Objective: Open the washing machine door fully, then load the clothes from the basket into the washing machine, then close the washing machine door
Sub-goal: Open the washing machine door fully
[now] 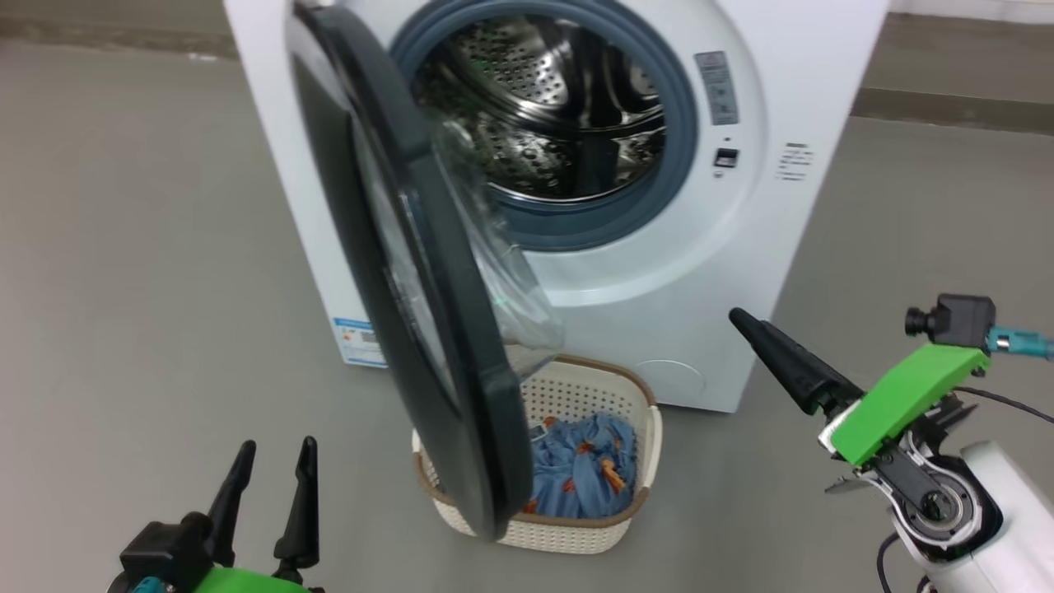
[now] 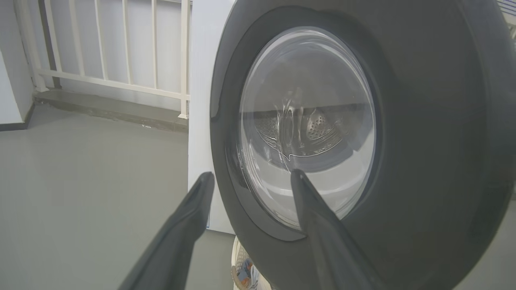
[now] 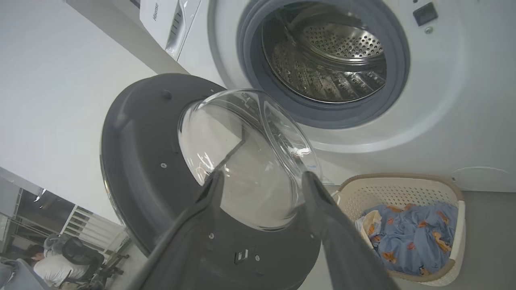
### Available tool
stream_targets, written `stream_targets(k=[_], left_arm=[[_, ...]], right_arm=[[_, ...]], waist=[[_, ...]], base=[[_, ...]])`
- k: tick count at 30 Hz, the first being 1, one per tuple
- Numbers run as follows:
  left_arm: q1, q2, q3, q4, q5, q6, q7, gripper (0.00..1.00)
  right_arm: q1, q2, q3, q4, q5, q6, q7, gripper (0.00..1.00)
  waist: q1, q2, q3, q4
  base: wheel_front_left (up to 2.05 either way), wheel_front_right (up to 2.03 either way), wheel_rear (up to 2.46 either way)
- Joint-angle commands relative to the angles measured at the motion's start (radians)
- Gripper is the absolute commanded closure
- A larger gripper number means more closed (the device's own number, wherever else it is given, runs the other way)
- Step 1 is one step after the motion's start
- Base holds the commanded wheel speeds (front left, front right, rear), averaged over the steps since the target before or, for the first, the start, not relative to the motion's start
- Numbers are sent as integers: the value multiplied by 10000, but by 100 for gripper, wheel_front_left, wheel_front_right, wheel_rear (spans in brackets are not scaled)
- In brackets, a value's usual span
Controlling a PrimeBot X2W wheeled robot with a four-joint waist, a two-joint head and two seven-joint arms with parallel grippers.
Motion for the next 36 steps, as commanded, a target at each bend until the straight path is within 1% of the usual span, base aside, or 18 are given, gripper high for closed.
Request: stream_targets(k=[1,3,8,16,19,24,25,30,36], left_arm=[[-171,169,302,-227,-48,47,-75,0],[-148,177,331,-214,-66,64,-84,0],[-110,173,413,-253,-102,115,-106,0],[2,103,551,-371,-133,215,-132,0],[50,94,633,-437,-142,241,-139,0],[130,101,732,-542,-141,250,-145,0],[130,101,732,-542,-141,250,-145,0],[146,124,786,-597,-132,249,-148,0],[174,170,854,-679,-127,260,-150,0]], right_arm=[[54,-175,88,-383,-160,85,-291,0],[219,-245,82,-522,-324,85,-697,0],[538,-578,287,-692,-1342,85,-1843,0],[1444,-1042,186,-596,-2935,85,-3600,0],[1716,-1036,-47,-492,-3388,85,-4095,0],[1889,-951,-425,-143,-4430,85,-4605,0],[1889,-951,-425,-143,-4430,85,-4605,0],[1904,-672,-924,266,-5351,85,-4930,0],[1887,-332,-1283,681,-6408,85,-5072,0]], waist=[[-1,0,-58,-567],[-1,0,-47,-787],[-1,0,-5,-1288],[-1,0,5,-1834],[-1,0,19,-1988],[-1,0,35,-2175],[-1,0,35,-2175],[-1,0,28,-2254],[-1,0,34,-2290]], base=[[0,0,0],[0,0,0],[0,0,0],[0,0,0],[0,0,0],[0,0,0],[0,0,0],[0,0,0],[0,0,0]])
